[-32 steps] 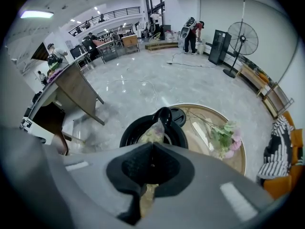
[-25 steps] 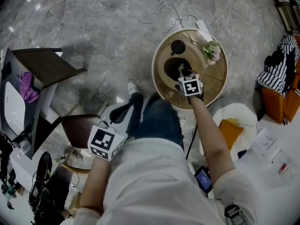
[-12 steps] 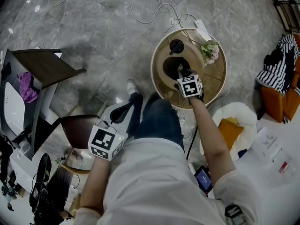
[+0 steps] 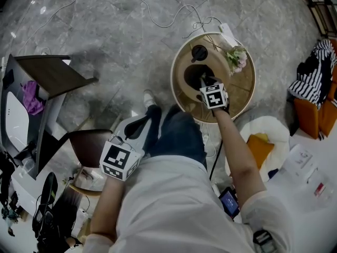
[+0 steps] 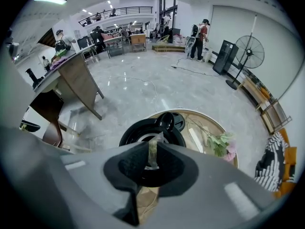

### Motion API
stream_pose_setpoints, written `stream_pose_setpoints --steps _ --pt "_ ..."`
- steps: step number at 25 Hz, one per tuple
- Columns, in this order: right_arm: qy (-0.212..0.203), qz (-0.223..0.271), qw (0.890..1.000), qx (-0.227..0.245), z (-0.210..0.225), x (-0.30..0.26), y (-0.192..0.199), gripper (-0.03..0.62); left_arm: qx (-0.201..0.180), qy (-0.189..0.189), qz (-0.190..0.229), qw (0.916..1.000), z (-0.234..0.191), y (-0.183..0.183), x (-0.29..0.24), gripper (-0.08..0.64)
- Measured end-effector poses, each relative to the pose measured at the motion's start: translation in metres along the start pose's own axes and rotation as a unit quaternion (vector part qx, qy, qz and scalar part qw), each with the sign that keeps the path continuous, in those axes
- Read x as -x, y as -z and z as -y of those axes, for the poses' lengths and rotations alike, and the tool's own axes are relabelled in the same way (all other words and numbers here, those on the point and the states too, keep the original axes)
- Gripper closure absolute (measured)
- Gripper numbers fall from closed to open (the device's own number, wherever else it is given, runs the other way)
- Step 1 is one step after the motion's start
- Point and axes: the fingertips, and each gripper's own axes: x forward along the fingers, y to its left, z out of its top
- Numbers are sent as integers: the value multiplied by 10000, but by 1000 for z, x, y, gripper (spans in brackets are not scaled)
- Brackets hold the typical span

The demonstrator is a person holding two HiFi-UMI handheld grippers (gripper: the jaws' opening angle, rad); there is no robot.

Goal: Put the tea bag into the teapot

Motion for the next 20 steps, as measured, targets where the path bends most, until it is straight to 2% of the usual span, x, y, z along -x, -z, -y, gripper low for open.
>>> stream_pose_setpoints --steps 4,13,16,20 --pt "-25 -142 9999 83 1 -13 2 550 49 -63 -24 10000 -3 4 3 552" --pt "-102 -471 9979 428 -5 -22 0 551 98 -67 -9 9999 -9 5 7 552" --pt "-166 -457 9983 311 -6 -17 -1 551 77 -28 6 10000 -11 5 9 552" --pt "-30 -367 9991 198 -4 -7 3 551 16 64 14 10000 -12 5 10 552"
